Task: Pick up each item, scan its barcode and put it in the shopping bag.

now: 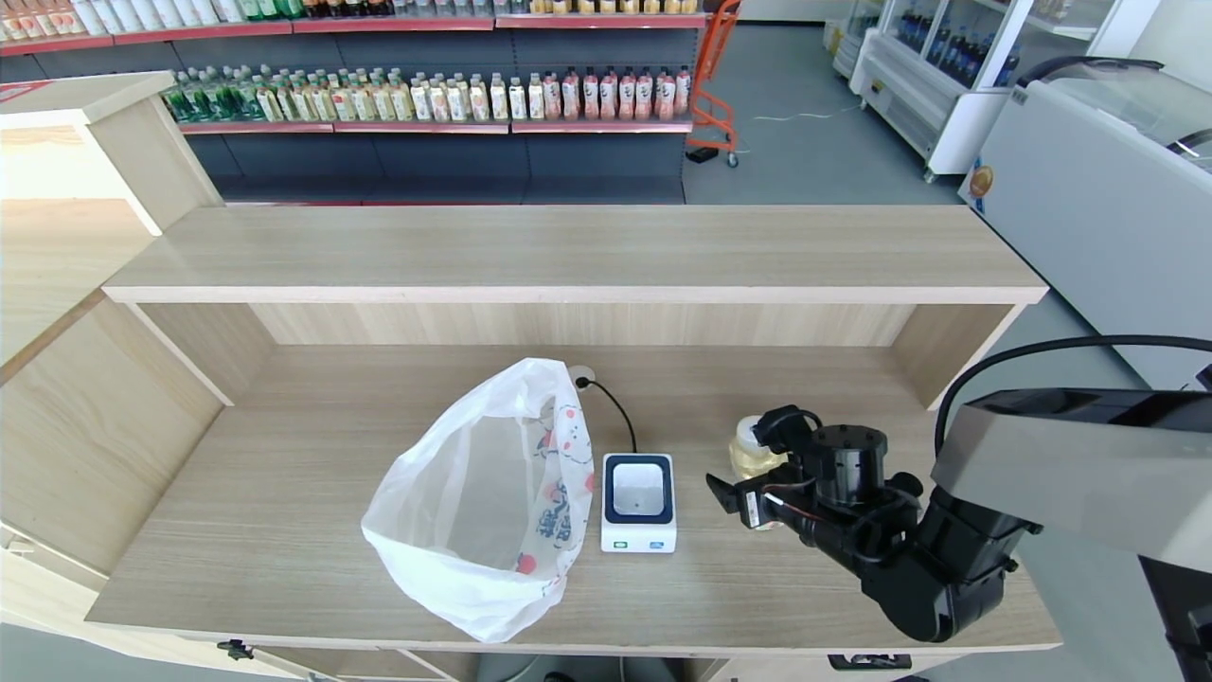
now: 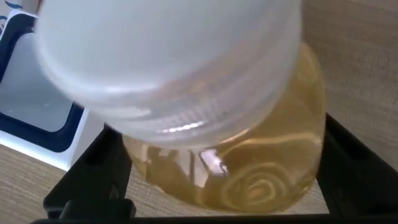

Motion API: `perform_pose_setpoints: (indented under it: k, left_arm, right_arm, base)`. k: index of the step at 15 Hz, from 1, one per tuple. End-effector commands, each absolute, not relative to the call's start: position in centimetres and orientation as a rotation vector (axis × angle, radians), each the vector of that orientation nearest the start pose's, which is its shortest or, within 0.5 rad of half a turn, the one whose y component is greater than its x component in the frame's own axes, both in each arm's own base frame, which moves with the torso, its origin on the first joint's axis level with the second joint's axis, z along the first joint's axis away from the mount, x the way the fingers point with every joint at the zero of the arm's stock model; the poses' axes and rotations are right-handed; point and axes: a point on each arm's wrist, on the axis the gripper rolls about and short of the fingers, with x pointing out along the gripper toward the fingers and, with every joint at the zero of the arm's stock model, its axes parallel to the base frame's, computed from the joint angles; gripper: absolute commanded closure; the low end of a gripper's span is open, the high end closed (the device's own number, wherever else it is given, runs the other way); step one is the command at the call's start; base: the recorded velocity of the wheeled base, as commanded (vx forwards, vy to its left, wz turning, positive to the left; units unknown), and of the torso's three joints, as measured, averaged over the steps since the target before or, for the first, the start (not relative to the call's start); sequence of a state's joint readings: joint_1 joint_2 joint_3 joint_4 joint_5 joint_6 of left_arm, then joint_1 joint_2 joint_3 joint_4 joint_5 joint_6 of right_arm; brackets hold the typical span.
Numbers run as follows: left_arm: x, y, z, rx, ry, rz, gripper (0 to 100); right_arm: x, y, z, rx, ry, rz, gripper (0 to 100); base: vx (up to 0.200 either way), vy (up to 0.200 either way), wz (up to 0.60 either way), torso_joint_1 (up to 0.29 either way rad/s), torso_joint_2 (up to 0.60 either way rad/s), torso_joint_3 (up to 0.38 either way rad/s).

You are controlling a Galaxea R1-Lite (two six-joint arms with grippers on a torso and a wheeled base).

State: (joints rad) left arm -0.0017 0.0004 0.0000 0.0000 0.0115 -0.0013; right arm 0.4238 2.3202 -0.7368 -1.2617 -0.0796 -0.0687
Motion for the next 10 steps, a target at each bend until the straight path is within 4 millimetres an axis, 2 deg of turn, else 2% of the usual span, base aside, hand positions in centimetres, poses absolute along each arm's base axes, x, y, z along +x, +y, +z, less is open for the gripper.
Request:
perform_pose_setpoints:
  k: [1, 6, 10]
  left_arm:
    - [-2.3, 0.0, 7.5, -0.002, 0.000, 0.011, 0]
    - [-2.3, 0.0, 7.5, -0.002, 0.000, 0.011, 0]
    - [-2.3, 0.0, 7.5, -0.002, 0.000, 0.011, 0]
  right_arm:
    - [34.4, 15.4, 1.7, -0.144, 0.282, 0.353, 100]
    - [33.4, 15.0, 2.0, -0.148, 0.297, 0.354, 100]
    - [32.4, 15.1, 1.3, -0.162, 0.339, 0.369, 100]
  base:
    - [0.000, 0.000, 0.00, 0.000, 0.00, 0.000]
    - [0.000, 0.000, 0.00, 0.000, 0.00, 0.000]
    - [0.000, 0.000, 0.00, 0.000, 0.00, 0.000]
